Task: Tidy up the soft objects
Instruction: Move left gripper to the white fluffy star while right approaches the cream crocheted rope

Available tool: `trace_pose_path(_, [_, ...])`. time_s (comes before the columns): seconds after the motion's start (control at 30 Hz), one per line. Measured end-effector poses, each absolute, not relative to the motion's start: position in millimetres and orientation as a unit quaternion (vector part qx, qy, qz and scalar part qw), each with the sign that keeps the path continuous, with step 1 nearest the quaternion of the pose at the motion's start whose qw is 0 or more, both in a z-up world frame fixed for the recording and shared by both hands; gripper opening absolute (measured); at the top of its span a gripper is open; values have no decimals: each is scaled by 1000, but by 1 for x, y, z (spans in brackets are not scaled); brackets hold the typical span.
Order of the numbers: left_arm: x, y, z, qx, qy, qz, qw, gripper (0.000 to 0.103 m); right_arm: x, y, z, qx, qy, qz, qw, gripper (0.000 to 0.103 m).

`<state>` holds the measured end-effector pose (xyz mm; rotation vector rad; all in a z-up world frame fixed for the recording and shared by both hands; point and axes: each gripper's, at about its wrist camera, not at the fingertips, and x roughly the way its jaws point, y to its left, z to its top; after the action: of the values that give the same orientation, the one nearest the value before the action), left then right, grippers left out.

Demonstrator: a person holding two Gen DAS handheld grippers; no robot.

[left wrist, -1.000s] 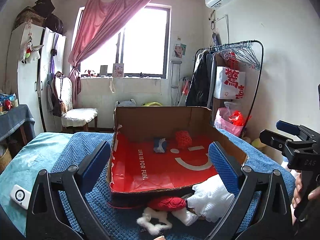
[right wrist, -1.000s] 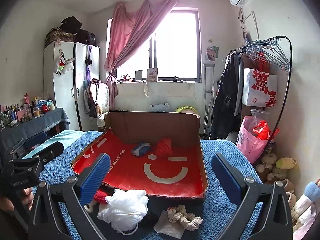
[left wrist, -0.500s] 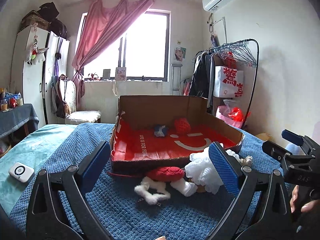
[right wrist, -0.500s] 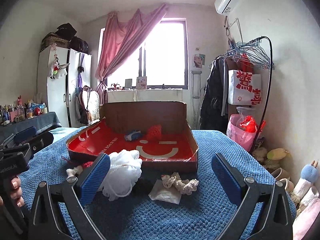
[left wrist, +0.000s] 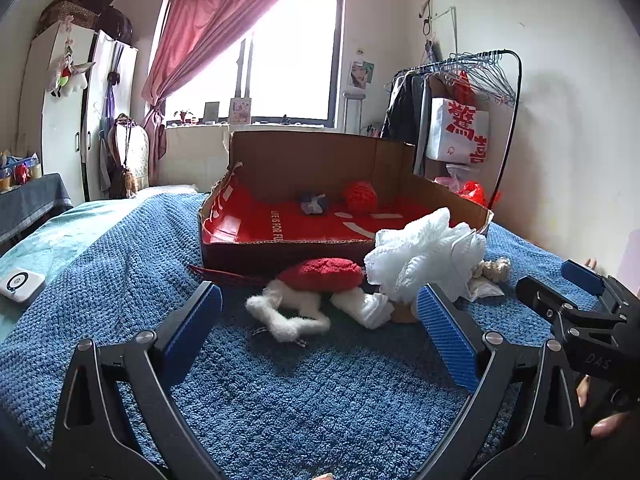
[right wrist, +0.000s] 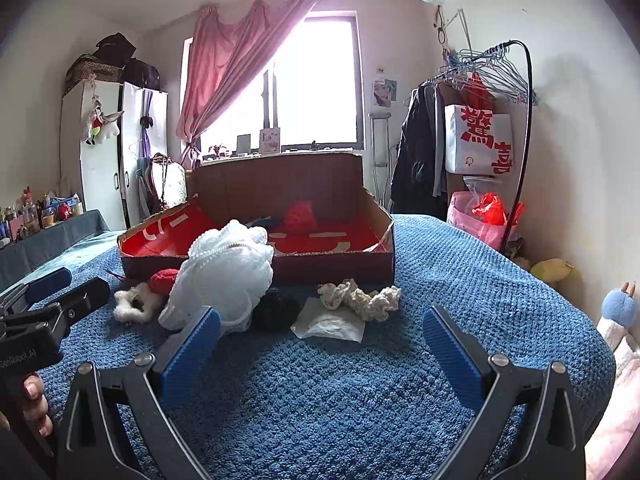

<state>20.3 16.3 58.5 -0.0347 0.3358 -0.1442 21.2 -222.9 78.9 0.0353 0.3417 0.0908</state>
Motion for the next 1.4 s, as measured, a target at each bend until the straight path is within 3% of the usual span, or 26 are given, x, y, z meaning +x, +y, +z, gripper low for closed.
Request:
trace_pose_path(0.87, [42, 24, 72, -9, 206, -68, 976, 100, 46, -231, 74, 30, 217, 49, 975, 103])
trace_pose_path(1.4, [94, 42, 73, -26, 304, -96, 948, 100, 101, -255, 96, 16, 297, 37, 954, 103])
